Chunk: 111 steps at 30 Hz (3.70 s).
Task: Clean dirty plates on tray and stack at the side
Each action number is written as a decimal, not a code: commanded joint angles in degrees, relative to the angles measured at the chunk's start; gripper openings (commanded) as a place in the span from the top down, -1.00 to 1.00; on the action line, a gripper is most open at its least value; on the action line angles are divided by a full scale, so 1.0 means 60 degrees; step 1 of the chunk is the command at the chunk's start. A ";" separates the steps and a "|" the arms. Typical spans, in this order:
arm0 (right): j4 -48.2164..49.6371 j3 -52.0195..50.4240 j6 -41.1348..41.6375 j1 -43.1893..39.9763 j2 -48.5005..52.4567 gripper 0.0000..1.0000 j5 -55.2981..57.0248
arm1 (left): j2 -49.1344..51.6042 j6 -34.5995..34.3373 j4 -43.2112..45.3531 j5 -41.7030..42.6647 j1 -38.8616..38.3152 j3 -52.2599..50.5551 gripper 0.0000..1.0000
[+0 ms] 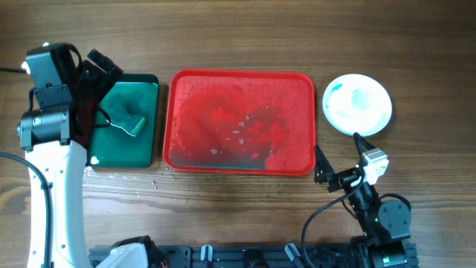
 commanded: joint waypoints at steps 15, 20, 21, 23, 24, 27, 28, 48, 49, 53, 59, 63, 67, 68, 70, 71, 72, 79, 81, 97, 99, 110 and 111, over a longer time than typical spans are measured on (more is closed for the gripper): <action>0.0018 -0.0022 -0.0175 -0.0058 -0.0022 -0.99 -0.0226 | 0.0022 -0.0018 0.0022 0.0044 -0.0033 0.0018 -1.00; 0.0015 -0.0022 -0.0171 -0.0058 -0.0022 -0.99 -0.0226 | -0.0168 0.0058 -0.0765 -0.0379 -0.0033 0.0015 -1.00; 0.0015 -0.0022 -0.0175 -0.0058 -0.0022 -0.99 -0.0226 | -0.0375 0.0055 -0.0911 -0.0430 -0.0036 0.0007 -1.00; 0.0015 -0.0022 -0.0171 -0.0058 -0.0022 -1.00 -0.0226 | -0.0925 0.0062 -0.0812 -0.0390 -0.0073 -0.0164 -1.00; 0.0015 -0.0022 -0.0171 -0.0058 -0.0022 -0.99 -0.0226 | -0.1326 0.0200 -0.0674 -0.0386 -0.0109 -0.0404 -1.00; 0.0015 -0.0022 -0.0171 -0.0058 -0.0022 -0.99 -0.0226 | -0.2925 0.0900 0.0594 -0.0073 -0.0186 -0.1781 -1.00; 0.0018 -0.0022 -0.0175 -0.0058 -0.0022 -0.99 -0.0226 | -0.3475 0.1297 0.1137 0.0219 -0.0186 -0.2324 -1.00; 0.0015 -0.0022 -0.0171 -0.0058 -0.0022 -0.99 -0.0226 | -1.2400 0.5034 0.7355 0.2106 -0.1155 -1.1970 -1.00; 0.0015 -0.0022 -0.0171 -0.0058 -0.0022 -1.00 -0.0226 | -1.2437 0.5031 0.7104 0.2033 -0.1151 -1.2080 -1.00; 0.0018 -0.0022 -0.0171 -0.0058 -0.0022 -0.99 -0.0226 | -1.2437 0.4994 0.6426 0.1865 -0.1115 -1.2080 -1.00; 0.0015 -0.0022 -0.0175 -0.0058 -0.0022 -0.99 -0.0226 | -1.2407 0.4994 0.6426 0.1865 -0.1115 -1.2080 -1.00; 0.0015 -0.0022 -0.0175 -0.0058 -0.0022 -0.99 -0.0226 | -1.2407 0.4994 0.6426 0.1865 -0.1115 -1.2080 -1.00; 0.0015 -0.0022 -0.0175 -0.0058 -0.0022 -1.00 -0.0226 | -1.2407 0.4994 0.6426 0.1861 -0.1115 -1.2080 -1.00; 0.0015 -0.0022 -0.0171 -0.0058 -0.0022 -0.99 -0.0226 | -1.2407 0.4994 0.6426 0.1865 -0.1115 -1.2080 -1.00; 0.0015 -0.0022 -0.0175 -0.0058 -0.0022 -1.00 -0.0226 | -1.2407 0.4994 0.6426 0.1861 -0.1115 -1.2080 -1.00; 0.0018 -0.0022 -0.0175 -0.0058 -0.0022 -0.99 -0.0226 | -1.2407 0.4994 0.6426 0.1865 -0.1115 -1.2080 -1.00; 0.0015 -0.0022 -0.0171 -0.0058 -0.0022 -0.99 -0.0226 | -1.2407 0.4994 0.6426 0.1861 -0.1115 -1.2080 -1.00; 0.0018 -0.0022 -0.0175 -0.0058 -0.0022 -0.99 -0.0226 | -1.2407 0.4994 0.6426 0.1865 -0.1115 -1.2080 -1.00; 0.0015 -0.0022 -0.0175 -0.0058 -0.0022 -0.99 -0.0226 | -1.2407 0.4994 0.6426 0.1865 -0.1115 -1.2080 -1.00; 0.0015 -0.0022 -0.0171 -0.0058 -0.0022 -0.99 -0.0226 | -1.2407 0.4994 0.6426 0.1865 -0.1115 -1.2080 -1.00; 0.0015 -0.0022 -0.0175 -0.0058 -0.0022 -0.99 -0.0226 | -1.2407 0.4994 0.6426 0.1865 -0.1115 -1.2080 -1.00; 0.0018 -0.0022 -0.0175 -0.0058 -0.0022 -0.99 -0.0226 | -1.2407 0.4994 0.6426 0.1865 -0.1115 -1.2080 -1.00; 0.0018 -0.0022 -0.0171 -0.0058 -0.0022 -0.99 -0.0226 | -1.2407 0.4994 0.6426 0.1861 -0.1115 -1.2080 -1.00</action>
